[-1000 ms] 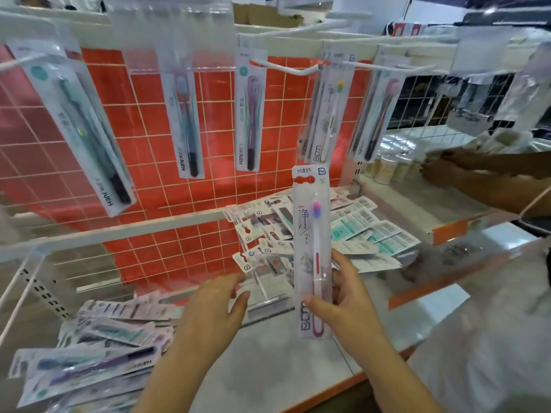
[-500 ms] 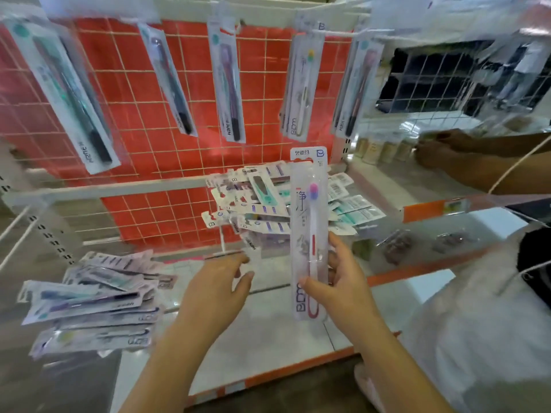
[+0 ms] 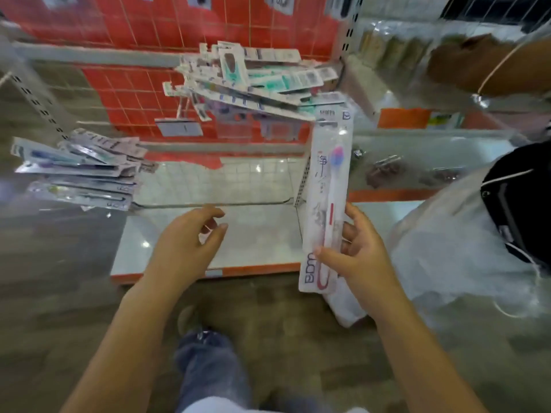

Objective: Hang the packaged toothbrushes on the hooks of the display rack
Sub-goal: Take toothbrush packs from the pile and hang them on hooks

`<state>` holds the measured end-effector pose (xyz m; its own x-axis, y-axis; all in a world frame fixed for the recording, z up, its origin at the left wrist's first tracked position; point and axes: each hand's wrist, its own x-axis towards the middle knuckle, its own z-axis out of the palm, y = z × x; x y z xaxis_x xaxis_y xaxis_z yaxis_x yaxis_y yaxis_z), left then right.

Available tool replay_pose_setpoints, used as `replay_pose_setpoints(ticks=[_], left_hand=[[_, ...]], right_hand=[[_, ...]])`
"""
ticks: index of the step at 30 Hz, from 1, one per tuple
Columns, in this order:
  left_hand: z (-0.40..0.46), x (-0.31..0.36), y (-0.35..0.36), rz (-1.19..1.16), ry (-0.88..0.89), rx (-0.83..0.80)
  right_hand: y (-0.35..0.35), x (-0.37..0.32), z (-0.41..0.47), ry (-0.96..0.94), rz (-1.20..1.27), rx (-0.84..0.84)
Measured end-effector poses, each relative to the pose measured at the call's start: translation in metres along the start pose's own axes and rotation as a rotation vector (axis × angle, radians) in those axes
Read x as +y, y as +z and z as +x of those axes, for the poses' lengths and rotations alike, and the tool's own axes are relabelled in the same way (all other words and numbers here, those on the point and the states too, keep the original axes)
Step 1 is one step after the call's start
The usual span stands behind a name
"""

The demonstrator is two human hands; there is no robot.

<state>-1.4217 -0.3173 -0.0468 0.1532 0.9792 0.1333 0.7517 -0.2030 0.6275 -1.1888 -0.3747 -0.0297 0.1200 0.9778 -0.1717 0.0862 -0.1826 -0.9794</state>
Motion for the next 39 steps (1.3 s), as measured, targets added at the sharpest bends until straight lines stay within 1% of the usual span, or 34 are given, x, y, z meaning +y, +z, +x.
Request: replay_pose_setpoints(ticks=[5,9,12,17,23,28,32,35,39], left_hand=[[-0.001,-0.009,0.026,0.030,-0.016,-0.048],[0.027,-0.029,0.048,0.084,-0.018,-0.093],[0.054,-0.048,0.063,0.129,0.022,-0.067],[0.093,-0.076,0.093,0.130,0.105,-0.004],[0.141,-0.108,0.140,0.096,0.179,0.045],[0.171,-0.129,0.167,0.028,0.240,0.106],[0.186,-0.138,0.175,0.032,0.276,0.125],[0.190,-0.141,0.181,-0.012,0.256,0.136],[0.190,-0.141,0.186,-0.018,0.255,0.148]], right_hand=[[0.004,0.035,0.002,0.078,0.011,-0.098],[0.013,0.063,0.032,0.098,-0.012,-0.134],[0.020,0.084,0.062,0.107,-0.035,-0.160],[0.025,0.121,0.124,0.044,-0.065,-0.150],[0.029,0.165,0.199,-0.105,-0.101,-0.149],[0.036,0.192,0.238,-0.228,-0.116,-0.163],[0.038,0.202,0.257,-0.234,-0.138,-0.187],[0.040,0.205,0.267,-0.214,-0.183,-0.187],[0.042,0.203,0.274,-0.201,-0.181,-0.147]])
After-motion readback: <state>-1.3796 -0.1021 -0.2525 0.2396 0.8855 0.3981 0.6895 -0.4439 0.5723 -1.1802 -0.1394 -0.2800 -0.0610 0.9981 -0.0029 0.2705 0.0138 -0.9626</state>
